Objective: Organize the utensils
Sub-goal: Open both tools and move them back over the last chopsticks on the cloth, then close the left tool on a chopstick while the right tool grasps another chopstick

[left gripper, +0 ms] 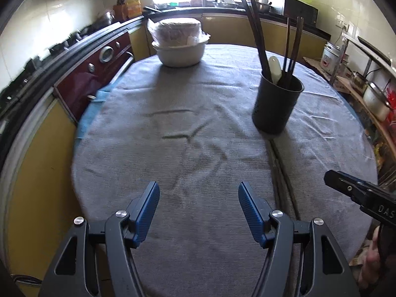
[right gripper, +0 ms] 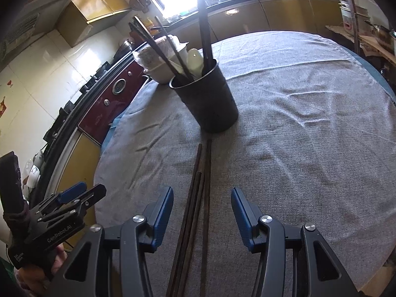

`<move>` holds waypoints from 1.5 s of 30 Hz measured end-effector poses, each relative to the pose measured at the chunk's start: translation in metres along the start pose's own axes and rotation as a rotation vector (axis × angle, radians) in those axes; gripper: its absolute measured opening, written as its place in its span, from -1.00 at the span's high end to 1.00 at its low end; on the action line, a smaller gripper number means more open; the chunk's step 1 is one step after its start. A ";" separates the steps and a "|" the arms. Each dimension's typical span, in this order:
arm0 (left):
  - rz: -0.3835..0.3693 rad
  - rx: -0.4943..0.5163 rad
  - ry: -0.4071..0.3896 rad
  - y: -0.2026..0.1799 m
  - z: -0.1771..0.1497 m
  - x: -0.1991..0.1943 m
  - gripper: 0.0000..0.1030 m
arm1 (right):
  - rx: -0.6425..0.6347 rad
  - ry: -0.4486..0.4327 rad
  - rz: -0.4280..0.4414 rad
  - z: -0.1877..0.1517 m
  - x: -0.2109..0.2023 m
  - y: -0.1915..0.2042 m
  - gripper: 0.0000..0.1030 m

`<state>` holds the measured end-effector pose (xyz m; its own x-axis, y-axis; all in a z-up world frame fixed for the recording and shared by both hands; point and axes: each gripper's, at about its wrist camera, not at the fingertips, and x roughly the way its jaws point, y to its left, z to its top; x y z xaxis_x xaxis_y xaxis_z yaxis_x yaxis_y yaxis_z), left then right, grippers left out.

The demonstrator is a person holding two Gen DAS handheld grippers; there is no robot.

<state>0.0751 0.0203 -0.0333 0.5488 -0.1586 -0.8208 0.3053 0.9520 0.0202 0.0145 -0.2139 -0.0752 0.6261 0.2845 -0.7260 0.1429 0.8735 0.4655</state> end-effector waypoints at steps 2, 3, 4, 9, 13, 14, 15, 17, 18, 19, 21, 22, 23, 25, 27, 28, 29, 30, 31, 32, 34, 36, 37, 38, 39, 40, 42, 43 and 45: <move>-0.038 0.000 0.020 -0.004 0.002 0.009 -0.30 | 0.013 0.006 -0.005 0.001 0.002 -0.006 0.00; -0.049 0.002 0.027 -0.007 0.003 0.012 -0.30 | 0.022 0.009 -0.009 0.002 0.003 -0.010 0.00; -0.069 0.006 0.039 -0.011 0.004 0.017 -0.30 | 0.028 0.010 -0.010 0.002 0.004 -0.013 0.00; -0.106 0.026 0.091 -0.030 0.005 0.041 -0.30 | 0.049 0.016 -0.013 0.004 0.009 -0.025 0.00; -0.124 0.035 0.126 -0.041 0.009 0.059 -0.30 | 0.053 0.022 -0.015 0.004 0.013 -0.030 0.00; -0.123 0.037 0.131 -0.043 0.012 0.064 -0.30 | 0.055 0.022 -0.015 0.004 0.014 -0.031 0.00; -0.123 0.037 0.134 -0.044 0.014 0.067 -0.30 | 0.056 0.022 -0.014 0.005 0.015 -0.033 0.00; -0.131 0.037 0.136 -0.047 0.020 0.071 -0.30 | 0.062 0.019 -0.016 0.006 0.016 -0.035 0.00; -0.135 0.040 0.140 -0.050 0.023 0.074 -0.30 | 0.067 0.018 -0.016 0.006 0.017 -0.037 0.00; -0.137 0.049 0.147 -0.054 0.027 0.078 -0.30 | 0.071 0.018 -0.015 0.006 0.017 -0.038 0.00; -0.136 0.062 0.153 -0.058 0.033 0.086 -0.30 | 0.082 0.017 -0.016 0.008 0.019 -0.042 0.00; -0.132 0.071 0.160 -0.061 0.036 0.091 -0.30 | 0.089 0.017 -0.017 0.009 0.019 -0.045 0.00; -0.129 0.074 0.164 -0.063 0.037 0.094 -0.30 | 0.095 0.015 -0.017 0.010 0.019 -0.047 0.00; -0.131 0.071 0.175 -0.065 0.042 0.101 -0.30 | 0.104 0.010 -0.018 0.011 0.018 -0.051 0.00; -0.138 0.073 0.184 -0.067 0.046 0.107 -0.30 | 0.112 0.006 -0.019 0.012 0.017 -0.055 0.00; -0.135 0.080 0.188 -0.067 0.047 0.110 -0.30 | 0.117 0.005 -0.019 0.013 0.017 -0.057 0.00; -0.128 0.087 0.194 -0.068 0.048 0.113 -0.30 | 0.122 0.005 -0.019 0.013 0.018 -0.058 0.00; -0.127 0.089 0.203 -0.069 0.049 0.117 -0.30 | 0.125 0.005 -0.019 0.013 0.018 -0.060 0.00; -0.129 0.089 0.211 -0.070 0.050 0.120 -0.30 | 0.129 0.006 -0.019 0.014 0.018 -0.062 0.00; -0.129 0.091 0.219 -0.071 0.051 0.123 -0.30 | 0.133 0.007 -0.020 0.014 0.019 -0.064 0.00; -0.119 0.102 0.220 -0.074 0.053 0.128 -0.30 | 0.139 0.007 -0.022 0.014 0.020 -0.066 0.00; -0.103 0.123 0.216 -0.076 0.055 0.131 -0.30 | 0.145 0.008 -0.022 0.015 0.021 -0.069 0.00; -0.096 0.129 0.216 -0.076 0.055 0.132 -0.30 | 0.146 0.008 -0.022 0.015 0.021 -0.070 0.00; -0.088 0.135 0.213 -0.075 0.055 0.132 -0.30 | 0.147 0.008 -0.025 0.016 0.021 -0.071 0.00; -0.090 0.137 0.211 -0.074 0.056 0.134 -0.30 | 0.148 0.007 -0.026 0.016 0.021 -0.071 0.00; -0.091 0.138 0.208 -0.072 0.056 0.133 -0.28 | 0.148 0.006 -0.026 0.016 0.021 -0.071 0.00; -0.095 0.135 0.200 -0.063 0.054 0.131 -0.09 | 0.145 0.004 -0.024 0.018 0.021 -0.070 0.00; -0.095 0.133 0.196 -0.059 0.054 0.130 0.10 | 0.140 0.002 -0.023 0.018 0.022 -0.069 0.00; -0.108 0.127 0.189 -0.048 0.053 0.128 0.38 | 0.120 0.001 -0.019 0.021 0.025 -0.063 0.00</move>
<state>0.1719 -0.0595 -0.1092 0.3558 -0.1948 -0.9140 0.4565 0.8897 -0.0119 0.0373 -0.2698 -0.1117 0.6219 0.2689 -0.7355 0.2455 0.8249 0.5092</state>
